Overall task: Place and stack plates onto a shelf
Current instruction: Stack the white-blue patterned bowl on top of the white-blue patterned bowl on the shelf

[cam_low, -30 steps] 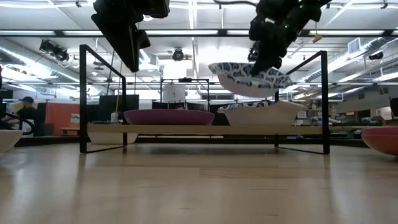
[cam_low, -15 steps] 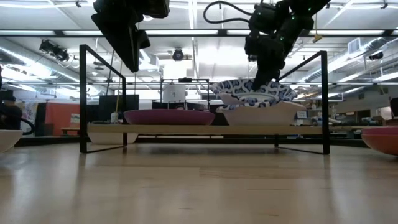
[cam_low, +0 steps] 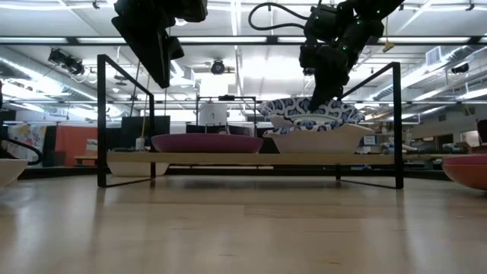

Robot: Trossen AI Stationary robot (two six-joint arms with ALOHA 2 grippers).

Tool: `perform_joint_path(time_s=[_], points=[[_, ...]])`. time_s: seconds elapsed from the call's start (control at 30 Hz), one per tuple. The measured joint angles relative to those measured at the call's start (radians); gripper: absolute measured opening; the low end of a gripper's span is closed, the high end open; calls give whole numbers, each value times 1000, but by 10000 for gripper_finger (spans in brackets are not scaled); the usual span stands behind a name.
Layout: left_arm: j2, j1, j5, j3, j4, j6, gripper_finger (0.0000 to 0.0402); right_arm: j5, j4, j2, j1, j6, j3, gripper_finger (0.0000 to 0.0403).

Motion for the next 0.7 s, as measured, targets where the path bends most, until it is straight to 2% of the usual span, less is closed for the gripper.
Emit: perform_joint_path(time_s=[0.23,0.7], points=[[0,0,0,0,0,0,102,-2,0,0,0,-3,0,45],[0,0,0,0,0,0,102,-4,0,0,0,-3,0,140]])
